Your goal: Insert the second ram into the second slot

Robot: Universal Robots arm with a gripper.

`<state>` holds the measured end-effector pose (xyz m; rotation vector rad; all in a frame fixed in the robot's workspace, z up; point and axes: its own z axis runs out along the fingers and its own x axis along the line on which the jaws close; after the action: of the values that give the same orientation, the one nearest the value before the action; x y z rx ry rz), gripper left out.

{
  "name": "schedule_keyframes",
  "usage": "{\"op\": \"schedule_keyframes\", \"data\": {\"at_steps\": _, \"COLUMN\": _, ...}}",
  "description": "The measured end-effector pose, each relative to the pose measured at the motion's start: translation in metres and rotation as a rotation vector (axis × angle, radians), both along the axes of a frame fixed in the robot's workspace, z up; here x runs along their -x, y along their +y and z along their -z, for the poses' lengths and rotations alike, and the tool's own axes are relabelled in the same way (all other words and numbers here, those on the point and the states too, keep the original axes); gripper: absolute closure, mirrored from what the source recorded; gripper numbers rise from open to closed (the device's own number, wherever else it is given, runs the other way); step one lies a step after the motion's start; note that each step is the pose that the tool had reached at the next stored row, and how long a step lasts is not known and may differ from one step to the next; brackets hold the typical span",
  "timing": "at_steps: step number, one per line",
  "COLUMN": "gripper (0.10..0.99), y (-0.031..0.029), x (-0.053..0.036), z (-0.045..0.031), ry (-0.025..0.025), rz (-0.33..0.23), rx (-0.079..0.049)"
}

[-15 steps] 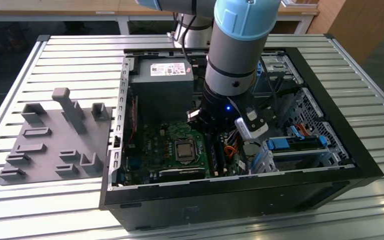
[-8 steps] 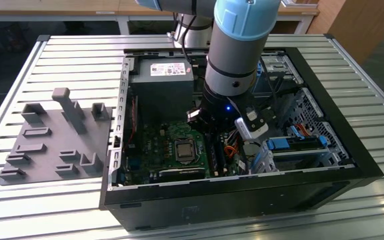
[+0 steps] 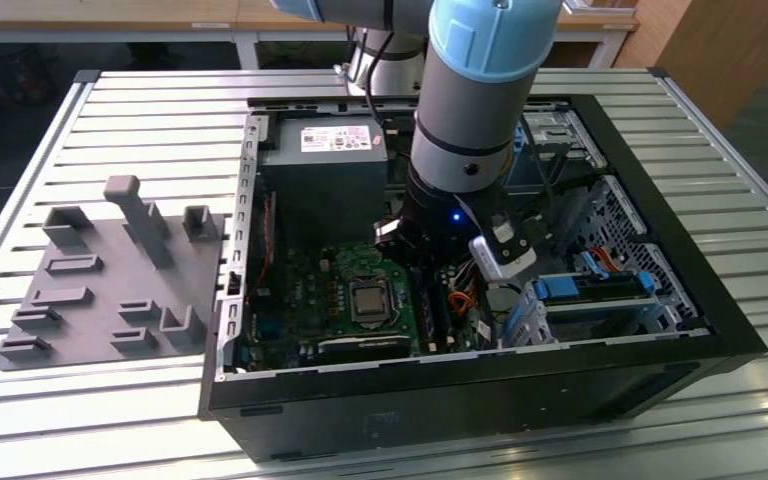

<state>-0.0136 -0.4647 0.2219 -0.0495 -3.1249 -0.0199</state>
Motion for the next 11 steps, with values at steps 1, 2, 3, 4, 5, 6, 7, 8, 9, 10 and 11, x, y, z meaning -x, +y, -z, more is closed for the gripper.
{"op": "schedule_keyframes", "data": {"at_steps": 1, "gripper": 0.969, "y": 0.0000, "x": 0.0000, "z": 0.0004, "ry": 0.0000, "rz": 0.000, "rx": 0.000}}
{"op": "schedule_keyframes", "data": {"at_steps": 2, "gripper": 0.969, "y": 0.0000, "x": 0.0000, "z": 0.0008, "ry": 0.0001, "rz": 0.000, "rx": 0.000}}
{"op": "schedule_keyframes", "data": {"at_steps": 3, "gripper": 0.969, "y": 0.0000, "x": 0.0000, "z": 0.0011, "ry": 0.0001, "rz": 0.000, "rx": 0.000}}
{"op": "schedule_keyframes", "data": {"at_steps": 4, "gripper": 0.969, "y": 0.0000, "x": 0.0000, "z": 0.0011, "ry": 0.0001, "rz": 0.000, "rx": 0.000}}
{"op": "schedule_keyframes", "data": {"at_steps": 5, "gripper": 0.969, "y": 0.0000, "x": 0.0000, "z": 0.0011, "ry": 0.0002, "rz": 0.000, "rx": 0.001}}
{"op": "schedule_keyframes", "data": {"at_steps": 6, "gripper": 0.969, "y": 0.0000, "x": 0.0000, "z": 0.0012, "ry": 0.0001, "rz": 0.000, "rx": 0.000}}
{"op": "schedule_keyframes", "data": {"at_steps": 7, "gripper": 0.969, "y": 0.0000, "x": 0.0000, "z": 0.0014, "ry": 0.0001, "rz": 0.000, "rx": 0.000}}
{"op": "schedule_keyframes", "data": {"at_steps": 8, "gripper": 0.961, "y": 0.0000, "x": 0.0000, "z": 0.0015, "ry": 0.0002, "rz": 0.000, "rx": 0.000}}
{"op": "schedule_keyframes", "data": {"at_steps": 9, "gripper": 0.961, "y": 0.0000, "x": 0.0000, "z": 0.0016, "ry": 0.0001, "rz": 0.000, "rx": 0.000}}
{"op": "schedule_keyframes", "data": {"at_steps": 10, "gripper": 0.898, "y": 0.0000, "x": 0.0000, "z": 0.0016, "ry": 0.0001, "rz": 0.000, "rx": 0.000}}
{"op": "schedule_keyframes", "data": {"at_steps": 11, "gripper": 0.898, "y": 0.0000, "x": 0.0000, "z": 0.0016, "ry": 0.0001, "rz": 0.000, "rx": 0.000}}
